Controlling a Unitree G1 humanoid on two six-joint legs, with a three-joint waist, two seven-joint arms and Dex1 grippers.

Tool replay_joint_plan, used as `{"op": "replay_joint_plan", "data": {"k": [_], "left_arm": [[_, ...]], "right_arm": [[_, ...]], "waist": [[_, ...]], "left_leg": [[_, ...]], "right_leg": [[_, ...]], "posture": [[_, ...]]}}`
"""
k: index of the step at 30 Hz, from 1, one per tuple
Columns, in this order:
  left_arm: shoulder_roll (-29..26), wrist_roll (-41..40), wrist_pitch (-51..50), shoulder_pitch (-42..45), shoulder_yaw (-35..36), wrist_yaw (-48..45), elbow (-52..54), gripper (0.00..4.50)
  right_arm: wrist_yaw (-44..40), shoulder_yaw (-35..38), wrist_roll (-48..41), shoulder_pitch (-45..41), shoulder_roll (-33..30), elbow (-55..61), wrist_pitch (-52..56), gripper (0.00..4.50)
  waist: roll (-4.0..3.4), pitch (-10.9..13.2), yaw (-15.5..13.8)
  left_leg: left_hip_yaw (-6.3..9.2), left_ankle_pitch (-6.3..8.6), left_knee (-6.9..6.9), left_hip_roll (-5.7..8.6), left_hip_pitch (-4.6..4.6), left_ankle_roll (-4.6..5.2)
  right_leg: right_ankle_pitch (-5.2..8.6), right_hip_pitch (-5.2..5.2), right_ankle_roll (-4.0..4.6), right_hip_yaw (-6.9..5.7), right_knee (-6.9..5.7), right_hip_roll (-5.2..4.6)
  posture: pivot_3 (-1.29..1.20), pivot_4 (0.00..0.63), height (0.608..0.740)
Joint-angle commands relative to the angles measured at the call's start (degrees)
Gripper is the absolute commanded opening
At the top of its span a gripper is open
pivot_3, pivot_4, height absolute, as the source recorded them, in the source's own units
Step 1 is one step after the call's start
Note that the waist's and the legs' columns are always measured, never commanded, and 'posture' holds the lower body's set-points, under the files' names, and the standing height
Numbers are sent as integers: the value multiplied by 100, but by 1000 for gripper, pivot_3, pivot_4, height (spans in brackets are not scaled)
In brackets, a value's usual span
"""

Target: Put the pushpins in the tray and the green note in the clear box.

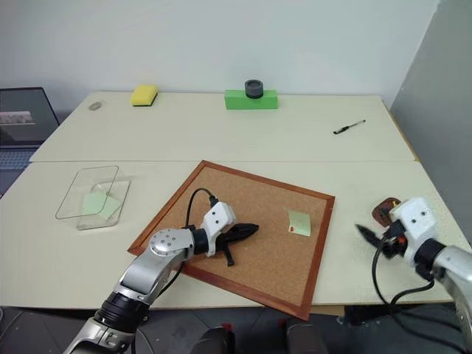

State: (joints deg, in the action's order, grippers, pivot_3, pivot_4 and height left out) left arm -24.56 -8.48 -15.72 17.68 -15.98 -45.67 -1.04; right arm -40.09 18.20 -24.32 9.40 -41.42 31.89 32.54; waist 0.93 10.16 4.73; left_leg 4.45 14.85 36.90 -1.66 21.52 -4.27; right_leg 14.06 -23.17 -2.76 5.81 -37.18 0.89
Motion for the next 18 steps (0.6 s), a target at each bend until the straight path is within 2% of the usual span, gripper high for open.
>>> {"op": "replay_joint_plan", "data": {"k": [1,8,18], "left_arm": [[-114,256,-117,-138,-88,13,-355,0],[-84,251,-98,-104,-87,28,-399,0],[-108,232,-131,-126,-59,36,-335,0]], "right_arm": [[271,-661,-227,-207,250,765,308,3422],[637,-1860,202,-931,791,355,235,3422],[475,-2784,767,-1451,1040,-699,-156,3422]], "waist": [[6,2,4],[16,2,4],[19,1,-5]], "left_leg": [[0,0,4,0,0,0],[-2,-2,1,-3,-4,2],[-1,-2,-3,-3,2,3]], "right_leg": [[0,0,1,0,1,0],[1,-3,2,-1,9,-1],[0,-6,1,-4,8,-1]], "posture": [[0,150,740],[0,150,740],[0,150,740]]}}
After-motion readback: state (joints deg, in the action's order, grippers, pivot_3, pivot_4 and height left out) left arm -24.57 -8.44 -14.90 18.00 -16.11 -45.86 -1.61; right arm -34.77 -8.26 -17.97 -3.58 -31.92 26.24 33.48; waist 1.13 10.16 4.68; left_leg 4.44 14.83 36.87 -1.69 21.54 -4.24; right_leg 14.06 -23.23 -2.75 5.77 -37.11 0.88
